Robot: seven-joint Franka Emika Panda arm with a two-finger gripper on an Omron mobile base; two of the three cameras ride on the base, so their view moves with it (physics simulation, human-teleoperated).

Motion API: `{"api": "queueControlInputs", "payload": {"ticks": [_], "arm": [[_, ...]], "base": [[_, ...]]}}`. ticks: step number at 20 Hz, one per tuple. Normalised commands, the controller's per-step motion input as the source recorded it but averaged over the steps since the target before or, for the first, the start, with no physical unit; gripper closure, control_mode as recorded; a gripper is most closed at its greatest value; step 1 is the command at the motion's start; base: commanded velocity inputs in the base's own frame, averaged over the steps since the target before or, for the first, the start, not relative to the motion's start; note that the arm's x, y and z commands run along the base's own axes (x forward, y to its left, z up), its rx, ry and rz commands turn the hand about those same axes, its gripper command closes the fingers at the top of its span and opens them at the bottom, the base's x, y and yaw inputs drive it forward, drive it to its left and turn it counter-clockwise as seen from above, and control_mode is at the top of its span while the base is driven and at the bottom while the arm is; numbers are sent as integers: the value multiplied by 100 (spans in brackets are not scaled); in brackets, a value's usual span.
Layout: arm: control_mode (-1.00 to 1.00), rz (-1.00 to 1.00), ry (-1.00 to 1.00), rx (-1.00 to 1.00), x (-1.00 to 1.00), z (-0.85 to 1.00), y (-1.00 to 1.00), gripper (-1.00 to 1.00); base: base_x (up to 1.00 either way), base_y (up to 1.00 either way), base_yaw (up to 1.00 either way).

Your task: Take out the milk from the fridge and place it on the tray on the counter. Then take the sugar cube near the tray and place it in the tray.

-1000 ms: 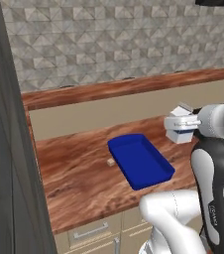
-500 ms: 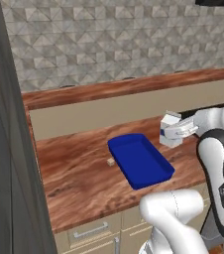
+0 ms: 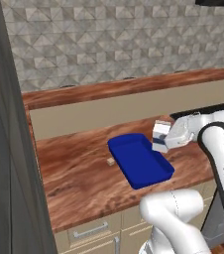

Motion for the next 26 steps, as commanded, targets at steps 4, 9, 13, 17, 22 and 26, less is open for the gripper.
{"api": "queueControlInputs", "payload": {"ticks": [4,9,13,17,22,26], "arm": [[-100,30,-1,4,59,-41,-1,100],[-100,28,0,2,61,-21,-7,100],[-100,24,0,2,46,-16,-18,100],[-100,20,0,0,34,-15,-29,100],[-100,16,0,0,24,-26,-19,100],[-100,9,0,0,27,-41,0,100]], "base": [[0,0,0],[0,0,0],[0,0,0],[0,0,0],[0,0,0],[0,0,0]]}}
